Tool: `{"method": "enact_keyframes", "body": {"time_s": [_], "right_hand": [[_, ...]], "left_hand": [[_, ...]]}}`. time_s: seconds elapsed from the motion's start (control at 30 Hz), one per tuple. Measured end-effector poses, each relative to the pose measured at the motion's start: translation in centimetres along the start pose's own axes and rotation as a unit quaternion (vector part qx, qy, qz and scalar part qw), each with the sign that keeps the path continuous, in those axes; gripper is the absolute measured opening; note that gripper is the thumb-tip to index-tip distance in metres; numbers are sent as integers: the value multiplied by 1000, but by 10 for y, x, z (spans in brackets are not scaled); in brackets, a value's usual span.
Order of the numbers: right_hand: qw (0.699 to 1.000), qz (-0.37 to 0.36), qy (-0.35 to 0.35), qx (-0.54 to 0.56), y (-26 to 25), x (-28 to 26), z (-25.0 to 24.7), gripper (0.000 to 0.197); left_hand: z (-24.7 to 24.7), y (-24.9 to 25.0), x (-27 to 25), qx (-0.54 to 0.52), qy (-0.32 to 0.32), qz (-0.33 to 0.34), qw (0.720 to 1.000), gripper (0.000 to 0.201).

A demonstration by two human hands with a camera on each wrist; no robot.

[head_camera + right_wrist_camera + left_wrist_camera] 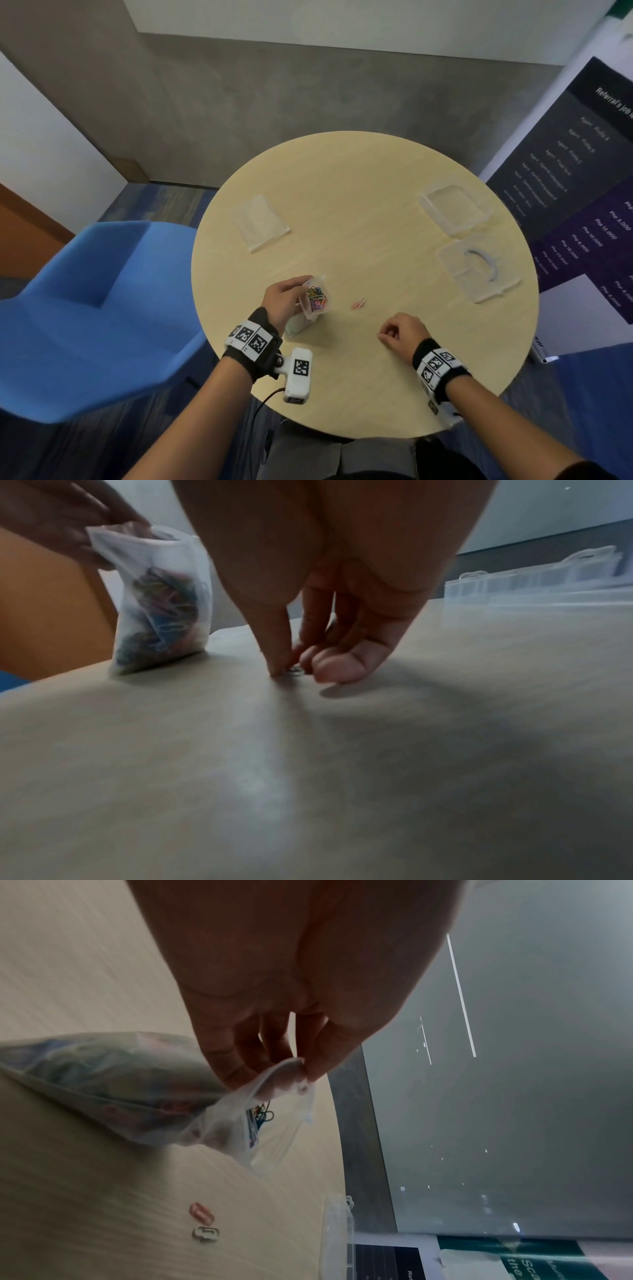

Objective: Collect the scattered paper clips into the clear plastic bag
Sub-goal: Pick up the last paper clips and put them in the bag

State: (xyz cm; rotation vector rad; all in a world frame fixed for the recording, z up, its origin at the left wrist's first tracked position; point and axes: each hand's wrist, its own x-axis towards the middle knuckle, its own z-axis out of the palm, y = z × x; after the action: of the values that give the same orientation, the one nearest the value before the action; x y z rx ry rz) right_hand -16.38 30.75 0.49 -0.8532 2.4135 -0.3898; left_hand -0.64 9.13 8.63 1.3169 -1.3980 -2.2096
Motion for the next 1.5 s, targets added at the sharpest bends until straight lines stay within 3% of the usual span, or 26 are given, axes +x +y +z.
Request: {"method": "enact_keyframes", "body": {"time_s": [0.17,0.27,0.37,0.5,0.73,0.87,1.23,1.37,1.5], "right_hand": [[996,67,43,48,-11,18,2,9],[995,44,67,63,-27,32,-1,3],[995,22,82,53,-47,46,2,14],[996,12,83,-3,-71,55,16,23],[988,-37,21,-151,-108,57,34,46],[977,-49,5,-206,-118,61,31,26],[953,-133,-48,-266,-109,73,19,30],[953,-143,-28,-264,-96,88,13,30],[989,-48,6,-141,-80,106,-10,22]], "left_hand": [[3,2,-1,3,-13,-7,1000,20],[-1,0,0,-6,-12,-9,1000,23],[-6,0,2,-7,-8,-14,1000,25],[-13,0,3,-9,-4,-10,1000,27],[-17,-2,3,-27,7,-1,1000,23],[-18,-2,3,-33,14,-1,999,23],[-17,-4,2,-25,25,0,999,29],[-13,-2,0,-25,29,-4,999,30],[-11,0,0,-22,31,-6,999,31]]}}
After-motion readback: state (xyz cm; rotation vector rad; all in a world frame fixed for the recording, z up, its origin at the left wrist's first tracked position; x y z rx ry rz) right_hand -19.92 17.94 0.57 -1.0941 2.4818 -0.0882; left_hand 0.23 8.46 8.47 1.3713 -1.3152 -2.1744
